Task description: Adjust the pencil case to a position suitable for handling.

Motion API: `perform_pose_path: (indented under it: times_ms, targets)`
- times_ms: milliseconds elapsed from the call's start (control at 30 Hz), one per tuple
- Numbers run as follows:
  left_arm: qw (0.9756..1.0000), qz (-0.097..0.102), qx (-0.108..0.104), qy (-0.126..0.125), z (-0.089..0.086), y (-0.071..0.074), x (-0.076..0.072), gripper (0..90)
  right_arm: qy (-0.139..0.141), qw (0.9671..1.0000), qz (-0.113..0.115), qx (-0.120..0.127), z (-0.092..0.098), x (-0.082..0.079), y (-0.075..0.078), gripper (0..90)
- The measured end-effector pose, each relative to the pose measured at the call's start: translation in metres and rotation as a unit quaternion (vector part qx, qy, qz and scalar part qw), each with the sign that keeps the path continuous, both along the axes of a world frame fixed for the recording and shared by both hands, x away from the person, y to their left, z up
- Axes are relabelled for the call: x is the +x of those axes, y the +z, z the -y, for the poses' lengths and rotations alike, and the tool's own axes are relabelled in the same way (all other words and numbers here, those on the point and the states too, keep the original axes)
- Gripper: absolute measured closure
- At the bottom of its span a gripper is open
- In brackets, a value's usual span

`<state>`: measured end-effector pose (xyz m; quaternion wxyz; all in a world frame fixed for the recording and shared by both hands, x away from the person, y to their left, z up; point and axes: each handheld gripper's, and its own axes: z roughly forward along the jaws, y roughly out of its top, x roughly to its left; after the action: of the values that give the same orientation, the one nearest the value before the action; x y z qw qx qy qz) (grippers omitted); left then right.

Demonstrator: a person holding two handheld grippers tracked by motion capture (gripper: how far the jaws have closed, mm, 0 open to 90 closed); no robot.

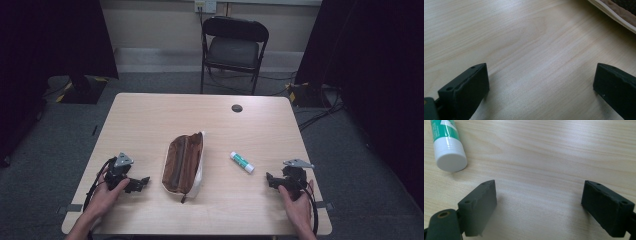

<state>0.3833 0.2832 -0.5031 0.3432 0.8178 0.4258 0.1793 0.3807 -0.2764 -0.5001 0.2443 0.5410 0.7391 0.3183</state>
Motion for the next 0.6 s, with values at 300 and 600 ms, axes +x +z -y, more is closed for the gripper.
perform_pose_path:
  times_ms: [300,600]
  targets:
    - [1.0,0.0,0.001,-0.001,0.0,0.0,0.0,0.0,-0.016,0.9998,-0.007,-0.002,-0.001,-0.004,0.002,14.3]
    - [1.0,0.0,0.0,-0.002,-0.001,0.0,-0.003,0.0,0.023,0.9991,0.025,0.025,-0.004,-0.025,0.02,20.2]
